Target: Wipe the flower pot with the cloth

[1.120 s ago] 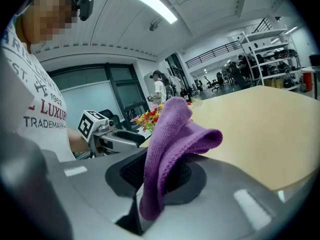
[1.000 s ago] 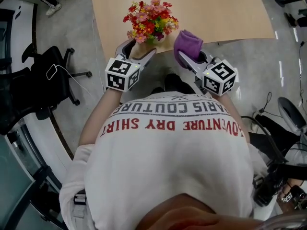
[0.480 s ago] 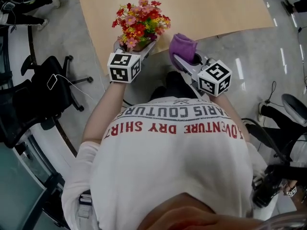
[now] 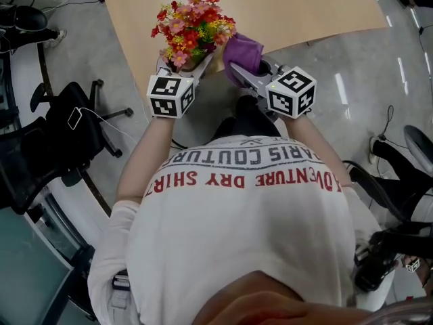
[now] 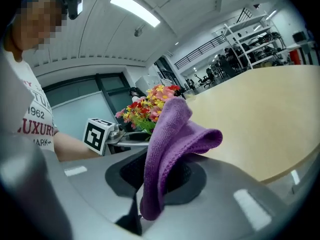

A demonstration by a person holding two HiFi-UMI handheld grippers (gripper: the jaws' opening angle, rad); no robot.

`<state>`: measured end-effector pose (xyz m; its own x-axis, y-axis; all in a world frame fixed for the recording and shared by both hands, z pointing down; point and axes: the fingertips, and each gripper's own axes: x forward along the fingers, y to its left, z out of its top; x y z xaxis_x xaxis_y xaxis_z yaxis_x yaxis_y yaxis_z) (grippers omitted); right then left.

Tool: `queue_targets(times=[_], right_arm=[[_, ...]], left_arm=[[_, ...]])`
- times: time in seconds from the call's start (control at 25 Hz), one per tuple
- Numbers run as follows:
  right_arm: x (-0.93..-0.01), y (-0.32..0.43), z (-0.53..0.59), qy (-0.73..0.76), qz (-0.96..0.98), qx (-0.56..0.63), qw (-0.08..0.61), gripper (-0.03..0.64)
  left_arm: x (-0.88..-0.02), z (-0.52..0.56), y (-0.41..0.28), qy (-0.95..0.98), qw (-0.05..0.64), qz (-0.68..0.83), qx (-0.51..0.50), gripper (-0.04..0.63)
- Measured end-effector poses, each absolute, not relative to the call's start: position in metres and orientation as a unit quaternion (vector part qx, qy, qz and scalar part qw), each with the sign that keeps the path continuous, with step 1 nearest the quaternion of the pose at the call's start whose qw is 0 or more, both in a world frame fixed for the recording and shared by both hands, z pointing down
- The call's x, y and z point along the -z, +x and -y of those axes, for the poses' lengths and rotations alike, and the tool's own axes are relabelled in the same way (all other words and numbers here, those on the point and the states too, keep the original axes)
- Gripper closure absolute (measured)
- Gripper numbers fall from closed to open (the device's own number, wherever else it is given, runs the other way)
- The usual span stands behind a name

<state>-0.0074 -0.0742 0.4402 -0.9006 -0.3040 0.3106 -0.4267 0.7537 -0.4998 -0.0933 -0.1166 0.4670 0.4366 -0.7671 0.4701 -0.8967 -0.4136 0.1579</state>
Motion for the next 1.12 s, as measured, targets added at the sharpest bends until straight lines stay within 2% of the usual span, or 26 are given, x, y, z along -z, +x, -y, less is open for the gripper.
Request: queue_targets(times=[0.44,0.88,1.12], right_arm=[[-0.445,-0.028,0.099,0.198,0.92,-0.326,0.092,0.558],[-0.465,-0.027,0.115,0.226,0.904,-0.334,0.142,0.558],[-0.485,-0.024,0.122,0.255,0.878,-0.346,0.21,0.558]], left_arm=[[-0.466,0.119,-0.094,0.832,0.203,0.491,-0.162,0.247],[-0.464,0.117,-0.096,0.841,0.201,0.474,-0.165,0.253],[-0.462,0.114,-0.098,0.844,0.203,0.468,-0.167,0.256]])
